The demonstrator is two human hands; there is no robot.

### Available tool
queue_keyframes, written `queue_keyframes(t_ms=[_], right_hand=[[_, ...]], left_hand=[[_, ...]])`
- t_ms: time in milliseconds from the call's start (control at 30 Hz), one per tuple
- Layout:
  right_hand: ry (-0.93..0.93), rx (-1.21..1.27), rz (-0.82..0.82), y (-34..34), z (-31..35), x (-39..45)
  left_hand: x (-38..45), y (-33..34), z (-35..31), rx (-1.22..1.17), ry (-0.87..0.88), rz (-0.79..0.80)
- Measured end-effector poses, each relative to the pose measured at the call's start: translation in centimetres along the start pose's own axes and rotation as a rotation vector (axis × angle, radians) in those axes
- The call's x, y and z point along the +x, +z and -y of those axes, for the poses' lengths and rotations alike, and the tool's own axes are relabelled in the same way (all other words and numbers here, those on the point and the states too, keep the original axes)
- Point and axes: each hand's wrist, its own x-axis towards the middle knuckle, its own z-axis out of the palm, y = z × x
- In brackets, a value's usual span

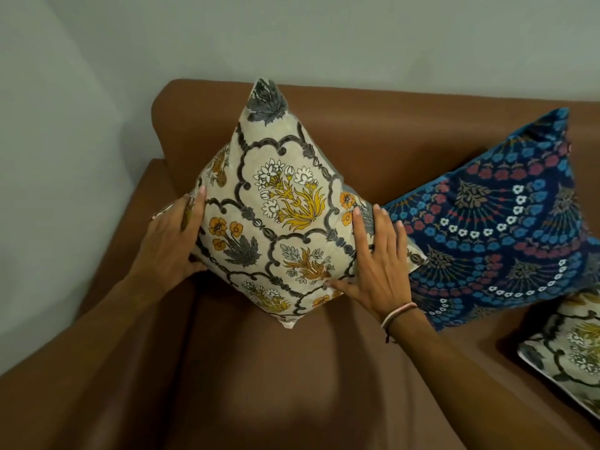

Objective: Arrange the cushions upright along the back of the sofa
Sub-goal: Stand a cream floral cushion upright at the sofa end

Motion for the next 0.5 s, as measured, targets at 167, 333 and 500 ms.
queue_keyframes(t_ms=[167, 333, 500], right_hand=[[-0.039, 0.155, 0.033, -1.0, -1.2, -0.2], [-0.051, 0.21, 0.038, -0.4, -2.4, 0.4], [-0.059, 0.224, -0.056, 0.4, -1.3, 0.5]], left_hand=[[0.4, -0.3, 0.3, -0.084, -0.046, 0.02], [2.3, -0.2, 0.6, -0.101, -0.017, 0.007], [0.4, -1.4, 0.6, -0.164, 0.055, -0.126]])
